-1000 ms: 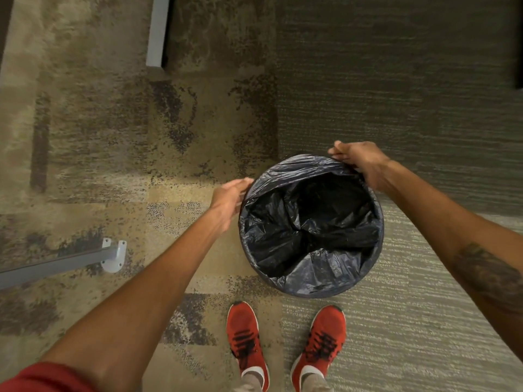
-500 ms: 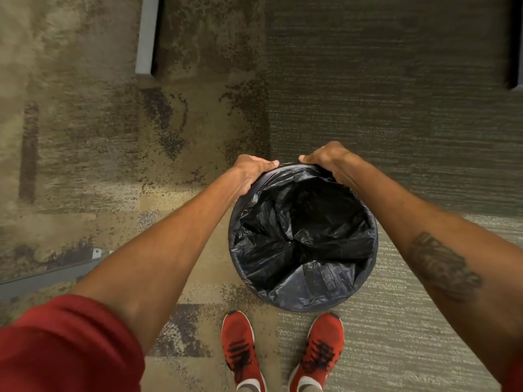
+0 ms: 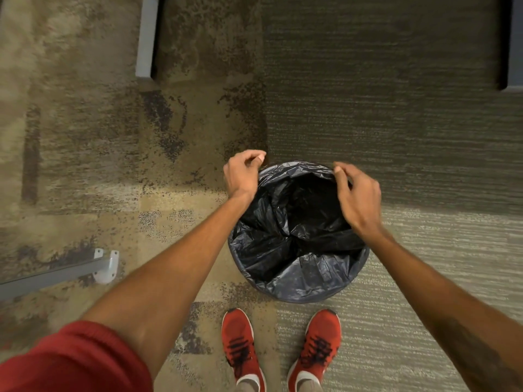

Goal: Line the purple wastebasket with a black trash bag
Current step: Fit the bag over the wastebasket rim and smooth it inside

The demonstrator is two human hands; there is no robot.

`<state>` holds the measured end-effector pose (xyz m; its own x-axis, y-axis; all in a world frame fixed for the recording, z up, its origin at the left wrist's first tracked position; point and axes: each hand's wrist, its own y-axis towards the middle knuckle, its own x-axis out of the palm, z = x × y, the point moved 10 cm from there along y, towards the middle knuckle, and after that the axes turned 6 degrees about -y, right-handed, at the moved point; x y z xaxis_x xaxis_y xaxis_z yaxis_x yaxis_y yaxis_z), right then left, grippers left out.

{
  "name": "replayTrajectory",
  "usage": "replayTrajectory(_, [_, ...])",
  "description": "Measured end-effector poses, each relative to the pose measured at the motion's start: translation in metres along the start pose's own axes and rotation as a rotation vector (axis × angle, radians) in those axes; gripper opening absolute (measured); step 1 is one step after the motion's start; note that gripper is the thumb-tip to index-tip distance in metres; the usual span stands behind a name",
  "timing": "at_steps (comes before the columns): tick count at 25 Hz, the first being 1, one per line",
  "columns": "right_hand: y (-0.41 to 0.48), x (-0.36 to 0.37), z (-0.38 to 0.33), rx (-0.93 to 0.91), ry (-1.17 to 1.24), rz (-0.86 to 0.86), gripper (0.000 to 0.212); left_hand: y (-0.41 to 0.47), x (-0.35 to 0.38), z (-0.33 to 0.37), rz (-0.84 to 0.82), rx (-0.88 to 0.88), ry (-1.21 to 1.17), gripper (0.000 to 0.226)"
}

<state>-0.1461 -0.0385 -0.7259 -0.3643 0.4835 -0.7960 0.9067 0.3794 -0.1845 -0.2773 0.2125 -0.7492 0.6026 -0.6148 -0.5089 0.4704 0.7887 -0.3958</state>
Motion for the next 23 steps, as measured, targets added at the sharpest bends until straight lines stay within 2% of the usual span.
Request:
replayTrajectory(3, [-0.034, 0.008, 0.004, -0.106, -0.050, -0.080, 0.041, -0.030, -0.002, -0.001, -0.047, 0.173, 0.080, 0.024])
replayTrajectory(6, [-0.026, 0.020, 0.003, -0.059, -0.014, -0.220, 0.054, -0.028, 0.011, -0.017, -0.245, 0.085, 0.207, 0.044])
replayTrajectory(8, [-0.022, 0.017, -0.002, -0.035, -0.011, -0.250, 0.059, -0.025, 0.006, -0.015, -0.273, 0.043, 0.283, 0.054])
replayTrajectory(9, [-0.024, 0.010, -0.010, -0.080, -0.047, -0.193, 0.058, -0.029, -0.004, -0.005, -0.189, 0.118, 0.337, 0.055])
replayTrajectory(10, [-0.031, 0.005, -0.020, -0.138, -0.086, -0.123, 0.055, -0.040, -0.013, 0.012, -0.085, 0.258, 0.372, 0.051])
replayTrajectory(11, [-0.044, 0.005, -0.028, -0.175, -0.102, -0.078, 0.050, -0.058, -0.012, 0.025, -0.053, 0.425, 0.384, 0.045])
replayTrajectory(12, [-0.058, 0.015, -0.031, -0.170, -0.095, -0.091, 0.046, -0.081, 0.003, 0.029, -0.141, 0.554, 0.415, 0.039])
replayTrajectory(13, [-0.072, 0.029, -0.031, -0.136, -0.072, -0.149, 0.042, -0.105, 0.028, 0.020, -0.315, 0.615, 0.470, 0.035])
replayTrajectory(15, [-0.094, 0.072, -0.017, -0.007, -0.056, -0.362, 0.041, -0.140, 0.077, -0.028, -0.656, 0.546, 0.726, 0.044])
replayTrajectory(16, [-0.103, 0.093, -0.006, 0.042, -0.088, -0.475, 0.045, -0.147, 0.090, -0.054, -0.726, 0.493, 0.874, 0.058])
replayTrajectory(19, [-0.110, 0.129, 0.025, 0.150, -0.180, -0.671, 0.070, -0.141, 0.096, -0.104, -0.729, 0.381, 1.204, 0.102])
replayTrajectory(21, [-0.102, 0.135, 0.042, 0.181, -0.209, -0.689, 0.083, -0.131, 0.090, -0.120, -0.692, 0.321, 1.274, 0.117])
replayTrajectory(23, [-0.095, 0.128, 0.048, 0.178, -0.235, -0.658, 0.082, -0.126, 0.084, -0.126, -0.668, 0.270, 1.274, 0.125])
